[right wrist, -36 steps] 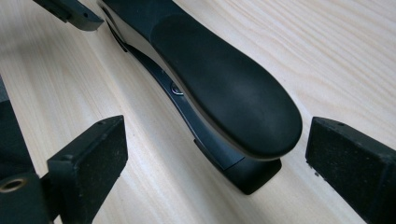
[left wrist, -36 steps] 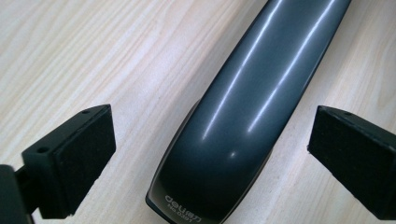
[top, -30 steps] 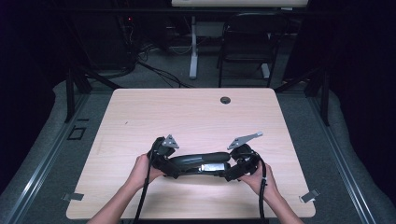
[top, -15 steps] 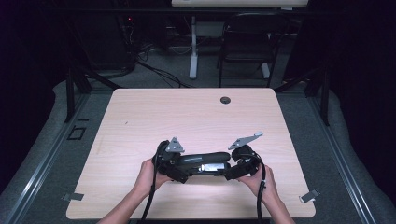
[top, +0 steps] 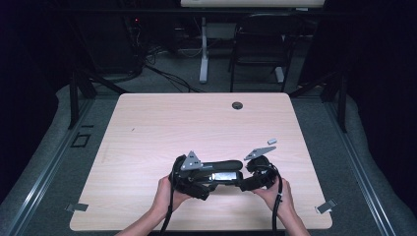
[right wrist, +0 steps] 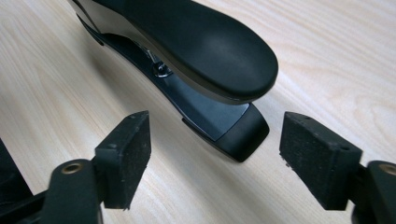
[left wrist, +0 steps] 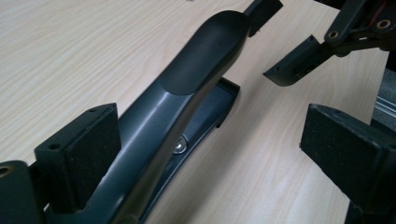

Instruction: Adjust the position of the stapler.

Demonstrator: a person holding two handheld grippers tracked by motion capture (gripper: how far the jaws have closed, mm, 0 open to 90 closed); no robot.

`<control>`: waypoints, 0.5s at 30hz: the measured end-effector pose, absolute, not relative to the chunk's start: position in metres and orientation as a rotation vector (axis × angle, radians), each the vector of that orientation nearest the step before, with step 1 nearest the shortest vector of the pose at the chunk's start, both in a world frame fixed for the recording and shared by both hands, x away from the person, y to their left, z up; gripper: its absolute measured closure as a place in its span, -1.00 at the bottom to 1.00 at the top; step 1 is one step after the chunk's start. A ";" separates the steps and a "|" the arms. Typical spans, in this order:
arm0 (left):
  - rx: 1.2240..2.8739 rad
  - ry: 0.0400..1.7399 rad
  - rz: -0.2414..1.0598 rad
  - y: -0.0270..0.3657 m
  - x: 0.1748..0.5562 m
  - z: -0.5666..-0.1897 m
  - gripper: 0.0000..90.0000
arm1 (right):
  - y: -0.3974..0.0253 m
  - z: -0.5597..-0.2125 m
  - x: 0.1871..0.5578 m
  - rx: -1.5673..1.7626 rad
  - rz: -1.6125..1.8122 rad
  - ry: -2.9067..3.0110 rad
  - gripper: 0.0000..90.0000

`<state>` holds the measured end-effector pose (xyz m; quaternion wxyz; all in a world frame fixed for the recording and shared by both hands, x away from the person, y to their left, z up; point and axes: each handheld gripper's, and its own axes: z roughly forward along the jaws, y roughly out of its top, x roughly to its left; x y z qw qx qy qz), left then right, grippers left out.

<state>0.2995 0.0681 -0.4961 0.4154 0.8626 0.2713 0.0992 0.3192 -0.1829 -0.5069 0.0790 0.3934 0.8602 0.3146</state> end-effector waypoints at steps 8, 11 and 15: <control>2.170 0.675 0.266 0.055 0.287 -0.503 -0.67 | -0.191 -0.521 0.309 1.227 0.921 2.532 -0.38; 2.192 0.670 0.256 0.049 0.285 -0.511 -0.65 | -0.189 -0.527 0.310 1.273 0.925 2.526 -0.32; 2.224 0.660 0.257 0.043 0.282 -0.520 -0.61 | -0.182 -0.530 0.312 1.264 0.889 2.525 -0.25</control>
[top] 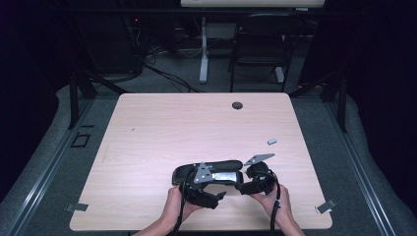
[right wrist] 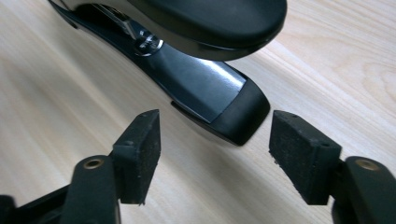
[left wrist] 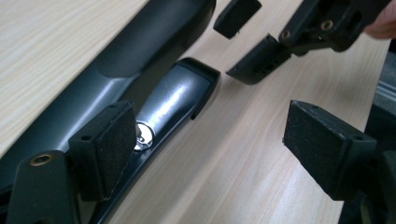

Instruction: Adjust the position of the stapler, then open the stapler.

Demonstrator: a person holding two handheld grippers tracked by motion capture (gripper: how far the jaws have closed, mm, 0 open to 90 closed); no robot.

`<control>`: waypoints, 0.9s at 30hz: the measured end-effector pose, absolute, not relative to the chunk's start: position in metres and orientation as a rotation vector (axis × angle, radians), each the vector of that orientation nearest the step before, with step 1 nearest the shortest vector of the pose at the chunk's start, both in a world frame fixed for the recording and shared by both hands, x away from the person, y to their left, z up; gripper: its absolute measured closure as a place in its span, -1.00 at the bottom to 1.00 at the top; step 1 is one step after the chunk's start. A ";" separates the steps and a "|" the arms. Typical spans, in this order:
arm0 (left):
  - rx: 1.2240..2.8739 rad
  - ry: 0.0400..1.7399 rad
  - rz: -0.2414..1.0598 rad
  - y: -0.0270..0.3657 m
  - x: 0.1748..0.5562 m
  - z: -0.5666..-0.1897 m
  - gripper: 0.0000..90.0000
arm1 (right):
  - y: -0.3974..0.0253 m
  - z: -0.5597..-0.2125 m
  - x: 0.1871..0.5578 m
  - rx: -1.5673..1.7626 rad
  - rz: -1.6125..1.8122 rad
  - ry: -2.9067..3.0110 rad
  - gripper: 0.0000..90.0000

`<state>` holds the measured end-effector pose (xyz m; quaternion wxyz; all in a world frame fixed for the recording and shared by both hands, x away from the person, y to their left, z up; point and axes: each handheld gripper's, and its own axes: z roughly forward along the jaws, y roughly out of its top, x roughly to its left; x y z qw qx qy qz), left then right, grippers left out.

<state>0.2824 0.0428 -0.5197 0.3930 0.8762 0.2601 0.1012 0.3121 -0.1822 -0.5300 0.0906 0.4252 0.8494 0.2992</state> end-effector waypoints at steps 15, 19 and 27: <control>2.176 0.764 0.266 0.031 0.292 -0.536 0.36 | -0.178 -0.537 0.315 1.312 0.946 2.458 0.62; 2.165 0.778 0.322 0.025 0.293 -0.540 0.70 | -0.174 -0.543 0.313 1.317 0.949 2.425 0.92; 2.115 0.826 0.418 0.021 0.292 -0.550 0.94 | -0.165 -0.554 0.310 1.279 0.921 2.385 0.99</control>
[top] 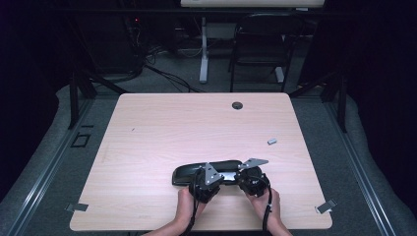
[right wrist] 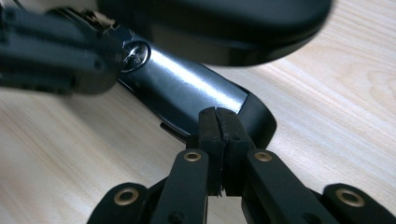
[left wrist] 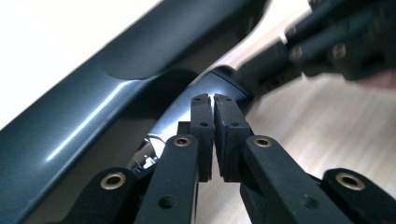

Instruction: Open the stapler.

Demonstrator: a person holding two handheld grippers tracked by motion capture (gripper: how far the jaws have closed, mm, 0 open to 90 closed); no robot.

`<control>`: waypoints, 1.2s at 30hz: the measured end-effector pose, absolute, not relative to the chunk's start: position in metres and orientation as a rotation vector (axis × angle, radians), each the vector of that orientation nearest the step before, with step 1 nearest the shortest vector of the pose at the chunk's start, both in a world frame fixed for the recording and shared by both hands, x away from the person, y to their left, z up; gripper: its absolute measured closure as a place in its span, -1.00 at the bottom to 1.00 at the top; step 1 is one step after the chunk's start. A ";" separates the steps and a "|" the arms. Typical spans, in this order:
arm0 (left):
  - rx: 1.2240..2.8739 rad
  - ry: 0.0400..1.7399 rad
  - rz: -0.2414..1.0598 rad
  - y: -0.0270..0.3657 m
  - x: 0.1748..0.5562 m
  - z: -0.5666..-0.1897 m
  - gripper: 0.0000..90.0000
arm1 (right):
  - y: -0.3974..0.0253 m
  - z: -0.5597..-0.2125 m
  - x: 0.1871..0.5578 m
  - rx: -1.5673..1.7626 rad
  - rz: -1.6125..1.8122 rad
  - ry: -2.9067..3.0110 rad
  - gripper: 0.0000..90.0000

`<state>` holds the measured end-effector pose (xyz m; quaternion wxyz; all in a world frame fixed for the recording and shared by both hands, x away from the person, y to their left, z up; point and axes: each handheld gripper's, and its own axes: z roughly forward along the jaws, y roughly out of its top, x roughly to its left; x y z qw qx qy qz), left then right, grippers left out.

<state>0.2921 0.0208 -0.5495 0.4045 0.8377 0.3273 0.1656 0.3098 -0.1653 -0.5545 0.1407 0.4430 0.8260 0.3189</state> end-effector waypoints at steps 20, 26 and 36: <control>1.993 0.873 0.443 0.012 0.296 -0.561 1.00 | -0.155 -0.565 0.300 1.230 0.934 2.272 1.00; 1.979 0.895 0.430 0.013 0.296 -0.562 1.00 | -0.153 -0.567 0.300 1.232 0.952 2.255 1.00; 1.964 0.890 0.441 0.008 0.298 -0.559 1.00 | -0.155 -0.570 0.297 1.244 0.981 2.234 1.00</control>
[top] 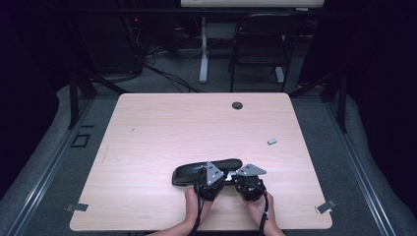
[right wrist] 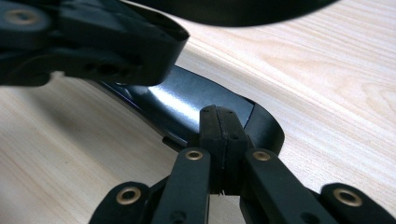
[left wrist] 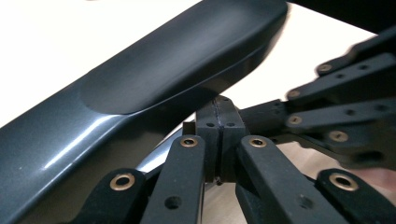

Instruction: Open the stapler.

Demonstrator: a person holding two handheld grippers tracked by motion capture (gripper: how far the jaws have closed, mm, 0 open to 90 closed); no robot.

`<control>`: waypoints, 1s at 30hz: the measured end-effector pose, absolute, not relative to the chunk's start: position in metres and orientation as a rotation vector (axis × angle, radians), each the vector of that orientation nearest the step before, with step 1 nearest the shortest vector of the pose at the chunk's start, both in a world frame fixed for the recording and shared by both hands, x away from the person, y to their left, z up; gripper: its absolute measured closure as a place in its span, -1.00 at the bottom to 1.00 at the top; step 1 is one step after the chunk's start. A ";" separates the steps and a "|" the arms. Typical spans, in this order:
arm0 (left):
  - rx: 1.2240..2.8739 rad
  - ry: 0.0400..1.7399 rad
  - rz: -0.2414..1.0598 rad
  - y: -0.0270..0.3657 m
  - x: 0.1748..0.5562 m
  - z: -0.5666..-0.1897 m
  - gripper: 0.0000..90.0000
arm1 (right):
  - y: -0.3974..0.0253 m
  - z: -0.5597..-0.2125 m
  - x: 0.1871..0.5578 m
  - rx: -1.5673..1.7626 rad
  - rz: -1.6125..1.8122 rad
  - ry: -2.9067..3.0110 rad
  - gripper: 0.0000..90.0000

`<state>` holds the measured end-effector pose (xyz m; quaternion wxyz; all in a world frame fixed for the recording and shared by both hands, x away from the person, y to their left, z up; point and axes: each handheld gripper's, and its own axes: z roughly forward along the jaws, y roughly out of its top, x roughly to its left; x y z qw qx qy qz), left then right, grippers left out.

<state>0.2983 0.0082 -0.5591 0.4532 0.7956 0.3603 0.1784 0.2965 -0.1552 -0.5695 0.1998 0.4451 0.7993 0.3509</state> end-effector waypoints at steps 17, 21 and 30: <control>1.877 0.902 0.453 0.017 0.302 -0.542 1.00 | -0.155 -0.571 0.295 1.232 0.987 2.222 1.00; 1.875 0.896 0.455 0.018 0.302 -0.540 1.00 | -0.155 -0.570 0.295 1.239 0.988 2.221 1.00; 1.860 0.887 0.465 0.022 0.302 -0.535 1.00 | -0.155 -0.571 0.296 1.238 0.996 2.220 1.00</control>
